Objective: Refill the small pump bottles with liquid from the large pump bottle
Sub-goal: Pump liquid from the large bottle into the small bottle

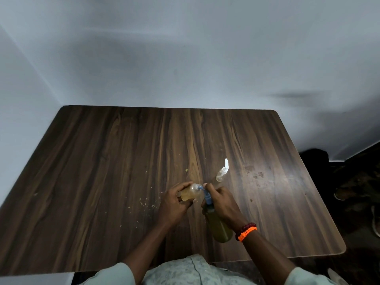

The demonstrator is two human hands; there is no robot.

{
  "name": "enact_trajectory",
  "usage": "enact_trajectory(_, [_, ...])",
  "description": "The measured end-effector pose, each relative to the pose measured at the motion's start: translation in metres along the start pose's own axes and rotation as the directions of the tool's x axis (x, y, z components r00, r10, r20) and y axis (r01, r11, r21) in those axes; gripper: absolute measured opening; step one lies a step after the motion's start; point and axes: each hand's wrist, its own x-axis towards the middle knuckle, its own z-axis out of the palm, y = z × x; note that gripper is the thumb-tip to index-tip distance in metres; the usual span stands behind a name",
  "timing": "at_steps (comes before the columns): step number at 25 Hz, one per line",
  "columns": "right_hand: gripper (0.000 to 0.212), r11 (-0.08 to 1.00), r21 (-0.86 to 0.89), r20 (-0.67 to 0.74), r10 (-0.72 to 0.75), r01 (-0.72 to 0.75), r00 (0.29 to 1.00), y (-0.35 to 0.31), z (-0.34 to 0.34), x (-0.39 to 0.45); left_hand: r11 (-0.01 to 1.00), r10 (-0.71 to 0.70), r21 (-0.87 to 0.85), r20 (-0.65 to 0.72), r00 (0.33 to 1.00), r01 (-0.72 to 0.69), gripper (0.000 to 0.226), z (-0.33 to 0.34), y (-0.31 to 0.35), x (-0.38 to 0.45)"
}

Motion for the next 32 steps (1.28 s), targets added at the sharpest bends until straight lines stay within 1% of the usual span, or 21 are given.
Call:
enact_trajectory(1, [0.063,0.999,0.031,-0.009,0.018,-0.018,1.0,-0.0002,-0.0002,0.0002,1.0,0.004,-0.004,-0.008,1.0,-0.004,0.053,0.0003,0.0004,0.0007])
enact_trajectory(3, [0.077,0.997,0.074,0.0,0.033,-0.033,0.999,-0.0024,-0.0015,0.0005,1.0,0.007,-0.013,-0.018,1.0,-0.008,0.053,-0.0002,0.0013,0.0016])
enact_trajectory(5, [0.08,0.998,0.069,0.025,0.013,-0.015,1.0,-0.0039,-0.0032,-0.001,1.0,0.002,-0.013,-0.007,1.0,-0.002,0.054,-0.0005,0.001,0.0022])
enact_trajectory(7, [0.076,0.998,0.068,0.046,-0.002,-0.002,0.999,-0.0048,-0.0039,-0.0013,1.0,0.001,-0.007,0.008,1.0,-0.001,0.054,-0.0002,-0.0009,0.0019])
enact_trajectory(10, [0.068,0.996,0.079,0.016,0.041,-0.042,0.999,-0.0033,-0.0028,0.0005,1.0,0.008,-0.003,0.001,1.0,-0.008,0.054,0.0002,-0.0009,0.0021])
enact_trajectory(13, [0.076,0.998,0.054,0.002,0.035,-0.035,0.999,-0.004,-0.0039,-0.0002,1.0,0.019,0.008,-0.003,1.0,-0.019,0.054,-0.0003,0.0,0.0029])
enact_trajectory(14, [0.075,0.999,0.046,0.002,0.021,-0.021,1.0,-0.0034,-0.0042,-0.0007,1.0,0.021,0.008,-0.001,1.0,-0.021,0.054,-0.0006,0.0003,0.0029])
enact_trajectory(17, [0.059,0.998,0.055,0.01,-0.027,0.026,1.0,-0.0014,-0.0042,-0.001,1.0,0.015,0.003,0.003,1.0,-0.015,0.054,-0.0004,0.0002,0.0013])
enact_trajectory(19, [0.051,0.998,0.069,-0.001,-0.009,0.009,1.0,-0.0014,-0.0031,-0.0007,1.0,0.016,0.014,-0.004,1.0,-0.016,0.053,-0.0006,0.0009,0.0004])
enact_trajectory(21, [0.055,0.997,0.066,-0.024,0.03,-0.028,0.999,-0.0019,-0.0032,-0.0011,0.999,0.031,0.022,-0.007,1.0,-0.031,0.053,-0.0005,0.0022,-0.0001])
enact_trajectory(24, [0.068,0.998,0.048,-0.017,0.03,-0.029,0.999,-0.0016,-0.0032,-0.0018,0.999,0.038,0.021,-0.011,0.999,-0.037,0.054,-0.0015,0.0025,0.0003])
enact_trajectory(26, [0.063,1.0,0.026,0.008,0.016,-0.017,1.0,-0.0002,-0.0046,-0.0017,0.999,0.037,0.019,-0.01,0.999,-0.037,0.053,-0.0013,0.0012,0.0])
enact_trajectory(29, [0.046,1.0,0.026,0.035,-0.013,0.012,0.999,0.0018,-0.0047,-0.0006,0.999,0.029,0.024,0.002,1.0,-0.029,0.054,-0.0002,0.0008,-0.0006])
enact_trajectory(30, [0.046,1.0,0.026,0.016,0.003,-0.003,1.0,0.0019,-0.004,0.0001,0.999,0.029,0.024,0.002,1.0,-0.029,0.054,-0.0003,0.0009,-0.0007])
enact_trajectory(32, [0.053,0.998,0.041,-0.024,0.041,-0.04,0.999,0.0016,-0.0031,0.0002,0.999,0.03,0.019,0.001,1.0,-0.03,0.053,0.0,0.0021,0.0])
